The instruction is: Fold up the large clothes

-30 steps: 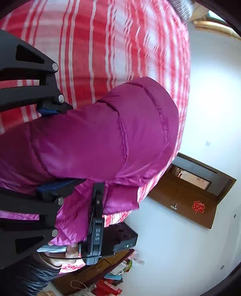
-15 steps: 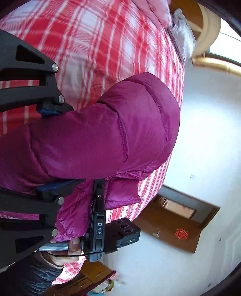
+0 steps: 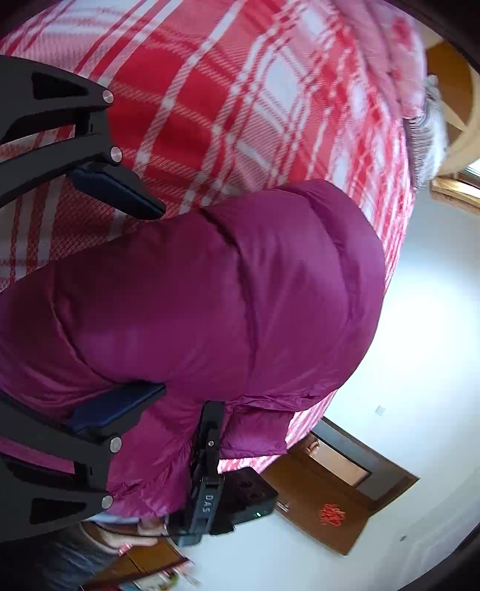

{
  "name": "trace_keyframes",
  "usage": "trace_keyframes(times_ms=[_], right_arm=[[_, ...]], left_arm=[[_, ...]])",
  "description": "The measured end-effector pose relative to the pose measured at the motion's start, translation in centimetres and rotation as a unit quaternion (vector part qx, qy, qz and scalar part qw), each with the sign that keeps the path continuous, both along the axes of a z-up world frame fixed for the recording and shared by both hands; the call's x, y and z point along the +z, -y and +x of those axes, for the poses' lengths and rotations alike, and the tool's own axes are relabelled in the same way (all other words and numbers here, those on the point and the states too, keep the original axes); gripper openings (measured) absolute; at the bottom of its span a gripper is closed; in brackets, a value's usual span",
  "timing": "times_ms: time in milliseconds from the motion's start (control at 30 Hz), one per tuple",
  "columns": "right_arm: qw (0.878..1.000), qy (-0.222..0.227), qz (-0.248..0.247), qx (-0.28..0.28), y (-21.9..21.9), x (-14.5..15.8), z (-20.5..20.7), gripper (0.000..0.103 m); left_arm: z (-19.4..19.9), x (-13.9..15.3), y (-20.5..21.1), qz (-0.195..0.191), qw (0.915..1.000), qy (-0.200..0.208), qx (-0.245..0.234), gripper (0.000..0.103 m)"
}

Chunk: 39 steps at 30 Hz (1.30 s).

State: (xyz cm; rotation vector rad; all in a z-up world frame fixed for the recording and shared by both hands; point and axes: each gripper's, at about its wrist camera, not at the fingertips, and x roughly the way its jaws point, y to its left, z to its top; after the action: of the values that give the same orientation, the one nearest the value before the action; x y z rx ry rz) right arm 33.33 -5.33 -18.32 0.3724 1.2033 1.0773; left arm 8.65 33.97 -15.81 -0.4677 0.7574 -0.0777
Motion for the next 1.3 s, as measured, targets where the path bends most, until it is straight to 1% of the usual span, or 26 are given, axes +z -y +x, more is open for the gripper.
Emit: trace_keyframes(times_ms=[33,100,167,200,233,300,367,467,567,633,667,733,833,933,1000,1067,1300], right_arm=[[1.000,-0.001,0.001,-0.001,0.3,0.1,0.0,0.054],[1.000,0.001,-0.005,-0.010,1.0,0.6,-0.4,0.059],[0.999,0.004,-0.007,-0.038,2.7,1.6,-0.3,0.072],[0.998,0.007,-0.004,-0.055,3.6,2.2,-0.3,0.074],[0.997,0.010,0.003,-0.078,5.1,3.1,-0.4,0.079],[0.994,0.018,0.013,-0.109,7.6,4.5,-0.5,0.081],[0.990,0.040,0.009,-0.137,9.7,6.4,-1.7,0.086],[0.985,0.074,-0.002,-0.158,11.5,9.0,-4.6,0.091],[0.979,0.118,0.004,-0.168,12.2,12.4,-8.6,0.095],[0.974,0.147,0.002,-0.172,11.6,14.2,-10.8,0.096],[0.969,0.171,-0.001,-0.176,11.5,15.4,-12.3,0.097],[0.961,0.205,-0.015,-0.184,11.0,16.8,-14.1,0.098],[0.944,0.260,-0.045,-0.200,10.4,18.7,-16.6,0.099],[0.937,0.279,-0.050,-0.204,10.2,19.4,-17.6,0.103],[0.931,0.293,-0.059,-0.208,9.8,19.7,-18.2,0.103],[0.928,0.301,-0.065,-0.209,9.4,19.9,-18.5,0.103],[0.922,0.325,-0.063,-0.199,8.6,20.8,-19.9,0.103]], left_arm=[[-0.2,0.1,0.1,-0.004,1.0000,-0.002,0.002,0.088],[-0.3,0.4,0.1,0.000,0.9999,-0.007,0.008,0.088],[-1.2,1.6,0.6,0.023,0.9995,-0.007,0.018,0.088],[-2.1,2.9,1.1,0.049,0.9984,-0.001,0.029,0.088],[-2.8,3.8,1.4,0.070,0.9969,0.008,0.035,0.088],[-4.4,5.7,1.8,0.103,0.9931,0.033,0.046,0.088],[-5.7,7.3,2.3,0.120,0.9898,0.052,0.058,0.088],[-7.0,10.1,2.9,0.130,0.9860,0.084,0.063,0.088],[-8.0,11.7,3.2,0.137,0.9819,0.115,0.063,0.088],[-8.4,12.9,3.9,0.140,0.9798,0.129,0.061,0.088],[-8.8,13.4,4.2,0.143,0.9782,0.138,0.059,0.088],[-9.4,14.3,4.8,0.154,0.9749,0.150,0.059,0.088],[-10.1,15.5,5.4,0.171,0.9692,0.166,0.060,0.088],[-10.5,16.0,5.6,0.174,0.9680,0.172,0.058,0.088],[-10.5,16.0,5.4,0.171,0.9681,0.174,0.059,0.088],[-10.6,16.1,5.2,0.170,0.9682,0.173,0.061,0.088],[-10.2,15.8,4.9,0.173,0.9690,0.164,0.063,0.088]])
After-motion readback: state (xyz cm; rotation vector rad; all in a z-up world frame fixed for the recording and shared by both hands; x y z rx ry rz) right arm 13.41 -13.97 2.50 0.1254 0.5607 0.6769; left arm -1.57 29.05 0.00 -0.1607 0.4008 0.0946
